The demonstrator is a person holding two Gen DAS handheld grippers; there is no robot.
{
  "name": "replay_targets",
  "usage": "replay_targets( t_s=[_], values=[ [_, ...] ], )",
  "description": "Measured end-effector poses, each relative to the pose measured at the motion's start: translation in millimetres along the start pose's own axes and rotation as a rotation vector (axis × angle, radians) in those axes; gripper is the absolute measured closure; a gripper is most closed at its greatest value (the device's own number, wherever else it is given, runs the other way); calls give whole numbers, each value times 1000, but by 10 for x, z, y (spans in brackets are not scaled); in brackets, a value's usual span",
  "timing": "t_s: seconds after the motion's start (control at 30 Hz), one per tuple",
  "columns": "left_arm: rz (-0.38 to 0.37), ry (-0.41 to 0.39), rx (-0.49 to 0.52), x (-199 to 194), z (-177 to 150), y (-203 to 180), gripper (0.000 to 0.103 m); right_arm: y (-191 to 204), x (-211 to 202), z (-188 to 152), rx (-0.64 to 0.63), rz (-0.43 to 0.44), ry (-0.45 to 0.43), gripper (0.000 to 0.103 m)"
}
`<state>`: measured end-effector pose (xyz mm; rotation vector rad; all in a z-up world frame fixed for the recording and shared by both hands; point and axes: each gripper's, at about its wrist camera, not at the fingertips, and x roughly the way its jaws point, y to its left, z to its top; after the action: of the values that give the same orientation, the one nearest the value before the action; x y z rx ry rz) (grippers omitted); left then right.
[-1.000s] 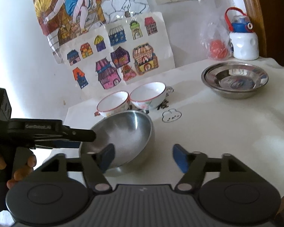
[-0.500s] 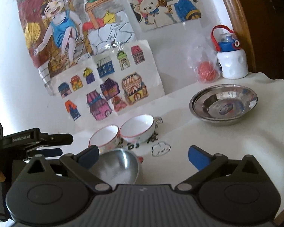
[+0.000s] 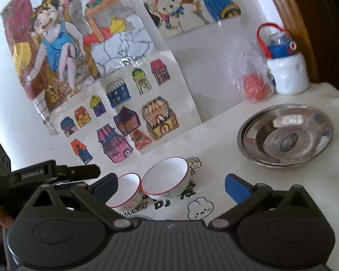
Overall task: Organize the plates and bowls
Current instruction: 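Open both grippers and move them toward the red-rimmed white bowl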
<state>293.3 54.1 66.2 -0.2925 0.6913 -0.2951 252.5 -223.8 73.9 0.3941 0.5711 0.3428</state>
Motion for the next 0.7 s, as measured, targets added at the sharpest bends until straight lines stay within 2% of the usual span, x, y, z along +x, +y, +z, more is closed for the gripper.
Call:
replay_targets(
  t_s=[0.23,0.4,0.7],
  values=[
    [-18,70,28,434,182,-36,1,-95,373,14,35,-15,50,0],
    [-16,106,32,692,268,-8,1,-145,582,3,58,9,80,0],
    [-23,143,100,911,366,-42,1,-158,781,-13,44,15,104,0]
  ],
)
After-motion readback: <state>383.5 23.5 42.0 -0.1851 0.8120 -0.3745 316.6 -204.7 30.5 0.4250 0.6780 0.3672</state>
